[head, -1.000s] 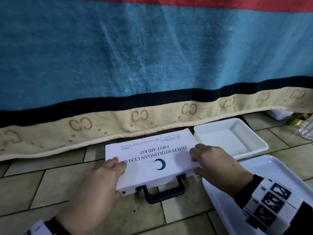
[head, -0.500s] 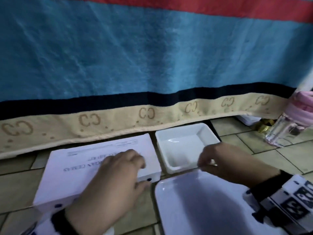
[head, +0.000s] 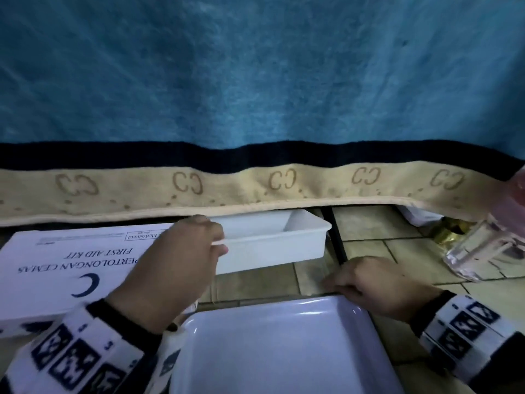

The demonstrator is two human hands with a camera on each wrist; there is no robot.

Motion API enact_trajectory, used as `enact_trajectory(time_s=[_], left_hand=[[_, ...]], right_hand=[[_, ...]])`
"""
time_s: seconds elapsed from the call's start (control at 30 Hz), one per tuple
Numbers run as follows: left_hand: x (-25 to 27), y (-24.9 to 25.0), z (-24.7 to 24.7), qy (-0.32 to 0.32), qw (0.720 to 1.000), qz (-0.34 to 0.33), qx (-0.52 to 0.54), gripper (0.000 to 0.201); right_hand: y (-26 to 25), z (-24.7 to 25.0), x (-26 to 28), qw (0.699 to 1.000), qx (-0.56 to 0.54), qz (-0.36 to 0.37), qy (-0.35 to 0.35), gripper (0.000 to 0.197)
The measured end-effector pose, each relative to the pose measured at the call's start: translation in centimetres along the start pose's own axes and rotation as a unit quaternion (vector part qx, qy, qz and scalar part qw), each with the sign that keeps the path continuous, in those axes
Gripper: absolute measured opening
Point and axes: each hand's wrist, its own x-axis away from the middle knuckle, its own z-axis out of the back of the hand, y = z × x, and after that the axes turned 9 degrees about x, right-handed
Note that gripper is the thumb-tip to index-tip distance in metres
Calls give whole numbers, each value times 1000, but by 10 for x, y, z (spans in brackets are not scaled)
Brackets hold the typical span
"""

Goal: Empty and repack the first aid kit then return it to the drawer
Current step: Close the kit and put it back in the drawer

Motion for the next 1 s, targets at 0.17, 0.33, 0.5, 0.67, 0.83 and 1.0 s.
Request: enact_trajectory(time_s=[0.17,0.33,0.5,0.67,0.83,1.0], left_hand=[[-8,-2,2,57,997,23,40,11],[-14,-6,0,88,993,44,66,6],[-19,-12,1,103,986,72,109,6],[-18,-9,-8,65,990,65,109,29],[-8,-4,-26,-118,989,70,47,39],[3,-3,-37,-219,972,73,48,33]], right_hand=[[10,-4,-16,993,72,82,54,6],[14,-10,-20,985,109,108,73,11],[28,-9,2,963,-229,35,136,31],[37,15,35,900,-424,39,90,16],[56,26,63,741,-666,75,49,30],[53,26,45,622,-777,13,100,15]])
